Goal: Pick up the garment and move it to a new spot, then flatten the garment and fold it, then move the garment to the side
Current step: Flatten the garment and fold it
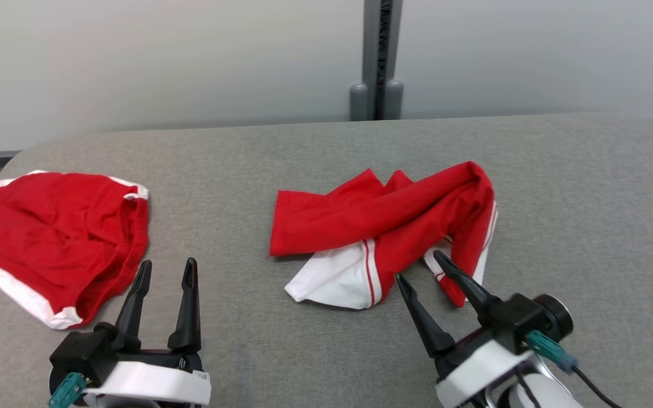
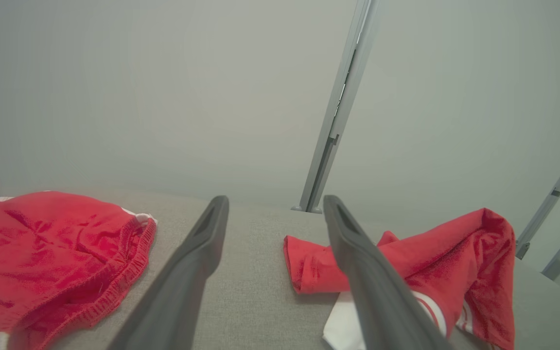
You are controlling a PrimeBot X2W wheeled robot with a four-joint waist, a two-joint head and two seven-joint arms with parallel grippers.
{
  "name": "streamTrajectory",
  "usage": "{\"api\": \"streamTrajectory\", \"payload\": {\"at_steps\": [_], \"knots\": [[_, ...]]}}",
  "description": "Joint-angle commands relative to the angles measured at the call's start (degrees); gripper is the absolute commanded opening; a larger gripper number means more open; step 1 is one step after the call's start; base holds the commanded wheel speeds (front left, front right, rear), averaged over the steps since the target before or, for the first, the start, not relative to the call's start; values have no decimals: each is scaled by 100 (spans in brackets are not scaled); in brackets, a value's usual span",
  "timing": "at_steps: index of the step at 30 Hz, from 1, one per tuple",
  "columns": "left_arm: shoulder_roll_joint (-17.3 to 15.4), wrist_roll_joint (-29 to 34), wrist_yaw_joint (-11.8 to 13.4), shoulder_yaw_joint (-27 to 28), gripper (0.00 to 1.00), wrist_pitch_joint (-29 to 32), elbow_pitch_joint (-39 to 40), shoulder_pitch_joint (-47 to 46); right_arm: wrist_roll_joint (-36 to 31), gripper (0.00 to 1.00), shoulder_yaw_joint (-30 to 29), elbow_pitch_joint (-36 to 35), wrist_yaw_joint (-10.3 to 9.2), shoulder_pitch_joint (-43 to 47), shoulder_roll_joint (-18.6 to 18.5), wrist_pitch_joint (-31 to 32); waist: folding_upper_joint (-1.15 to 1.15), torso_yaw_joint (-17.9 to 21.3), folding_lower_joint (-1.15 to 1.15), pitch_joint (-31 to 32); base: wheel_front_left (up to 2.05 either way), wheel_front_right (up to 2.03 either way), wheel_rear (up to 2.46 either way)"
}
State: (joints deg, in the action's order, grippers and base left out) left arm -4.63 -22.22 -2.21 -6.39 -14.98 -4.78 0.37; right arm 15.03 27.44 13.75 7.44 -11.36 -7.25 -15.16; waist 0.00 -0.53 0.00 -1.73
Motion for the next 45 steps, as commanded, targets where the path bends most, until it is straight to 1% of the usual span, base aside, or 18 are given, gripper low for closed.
{"api": "streamTrajectory", "payload": {"at_steps": [1, 3, 8, 9, 17, 21, 27, 33, 36, 37, 38, 39, 40, 45], "knots": [[3, 36, -37, 25, 100, -19, -25, -140, 59, 100, 250, 188, 9, -281, -103, 12, 0, -197, 0, -53, 0, 0, 0], [36, 51, -41, -5, 100, -19, -42, -157, 102, 100, 492, 391, 9, -543, -165, 58, 0, -343, 0, -87, 0, 0, 0], [70, 33, -82, -40, 100, -19, -97, -263, 294, 100, 1030, 1044, 6, -1121, -183, 296, 0, -707, 0, -177, 0, 0, 0], [70, 33, -82, -40, 100, -19, -97, -263, 294, 100, 1030, 1044, 6, -1121, -183, 296, 0, -707, 0, -177, 0, 0, 0], [105, -22, -134, -92, 100, -18, -246, -383, 601, 100, 1743, 2103, 5, -1765, -177, 716, 0, -1259, 0, -305, 0, 0, 0], [125, -50, -150, -118, 100, -19, -287, -450, 758, 100, 1968, 2612, 5, -1994, -214, 879, 0, -1465, 0, -337, 0, 0, 0], [150, -56, -167, -145, 100, -19, -357, -479, 971, 100, 2342, 3274, 5, -2319, -215, 1097, 0, -1683, 0, -373, 0, 0, 0], [159, -72, -160, -165, 100, -19, -403, -484, 1105, 100, 2420, 3839, 5, -2466, -110, 1415, 0, -1747, 0, -357, 0, 0, 0], [162, -85, -158, -183, 100, -19, -427, -484, 1189, 100, 2472, 3994, 5, -2483, -80, 1420, 0, -1752, 0, -327, 0, 0, 0], [163, -85, -157, -193, 100, -19, -432, -486, 1215, 91, 2495, 4037, 5, -2490, -74, 1399, 0, -1750, 0, -317, 0, 0, 0], [164, -82, -154, -199, 100, -19, -439, -489, 1250, 44, 2520, 4066, 5, -2502, -65, 1381, 0, -1746, 0, -305, 0, 0, 0], [165, -80, -152, -203, 100, -19, -444, -490, 1270, 17, 2540, 4101, 5, -2510, -50, 1349, 0, -1741, 0, -292, 0, 0, 0], [165, -78, -147, -205, 100, -19, -444, -487, 1296, 0, 2541, 4130, 5, -2522, -36, 1300, 0, -1733, 0, -282, 0, 0, 0], [166, -55, -125, -199, 100, -19, -455, -449, 1383, 0, 2578, 4257, 5, -2598, 12, 1032, 0, -1672, 0, -249, 0, 0, 0]]}}
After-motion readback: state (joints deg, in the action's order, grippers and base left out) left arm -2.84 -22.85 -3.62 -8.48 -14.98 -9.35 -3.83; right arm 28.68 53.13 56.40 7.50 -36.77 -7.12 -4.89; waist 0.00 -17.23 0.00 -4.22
